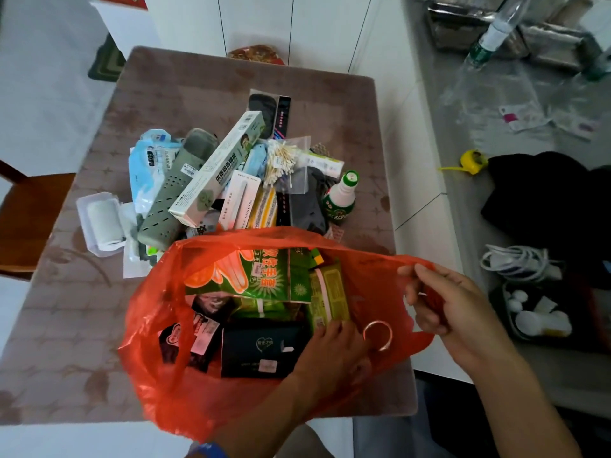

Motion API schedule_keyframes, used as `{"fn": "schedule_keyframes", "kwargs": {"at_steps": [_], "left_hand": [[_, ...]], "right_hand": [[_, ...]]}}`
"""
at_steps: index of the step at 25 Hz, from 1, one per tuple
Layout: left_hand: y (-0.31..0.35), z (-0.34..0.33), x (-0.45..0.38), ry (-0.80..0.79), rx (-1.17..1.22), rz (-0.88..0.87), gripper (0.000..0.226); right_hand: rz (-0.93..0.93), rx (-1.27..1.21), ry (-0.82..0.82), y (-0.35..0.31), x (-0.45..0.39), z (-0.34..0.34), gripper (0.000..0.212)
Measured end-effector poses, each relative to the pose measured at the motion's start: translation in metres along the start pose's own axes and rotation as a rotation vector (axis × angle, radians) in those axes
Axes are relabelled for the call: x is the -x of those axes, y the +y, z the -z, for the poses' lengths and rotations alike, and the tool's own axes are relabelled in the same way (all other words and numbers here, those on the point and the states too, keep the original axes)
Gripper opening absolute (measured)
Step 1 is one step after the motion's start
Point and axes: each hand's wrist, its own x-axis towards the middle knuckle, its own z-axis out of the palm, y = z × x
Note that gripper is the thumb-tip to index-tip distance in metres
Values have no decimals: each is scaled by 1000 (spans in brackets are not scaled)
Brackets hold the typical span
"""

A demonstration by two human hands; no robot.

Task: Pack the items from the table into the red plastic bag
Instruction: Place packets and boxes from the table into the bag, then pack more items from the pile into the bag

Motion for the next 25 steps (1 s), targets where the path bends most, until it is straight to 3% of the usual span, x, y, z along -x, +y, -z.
{"fn": "schedule_keyframes", "kwargs": {"at_steps": [4,7,9,11,13,14,15,17,20,23,25], "left_hand": [[-4,-13,8,-1,-134,-56,52],[-27,-12,11,-106,-175,-34,74],[-36,7,10,-118,-10,-36,83],[-39,45,13,-38,226,-12,69],[-50,86,31,236,260,51,48],[-62,104,45,403,201,76,36],[-78,118,61,514,122,137,27],[-112,135,91,510,-26,348,26],[-151,136,117,381,-162,518,41],[-171,138,132,385,-119,607,50],[-177,132,138,355,-67,612,54]], "right_hand": [[-17,-24,25,4,6,13,25],[-17,169,201,12,-3,22,21],[-46,252,324,19,-11,22,17],[-15,367,461,23,-12,13,35],[215,622,602,16,0,-11,56],[419,687,632,8,7,-32,56],[615,709,599,4,7,-56,50],[821,700,353,1,-12,-108,36],[629,743,71,6,-80,-187,25],[211,745,38,17,-152,-238,55],[70,688,73,27,-188,-255,71]]}}
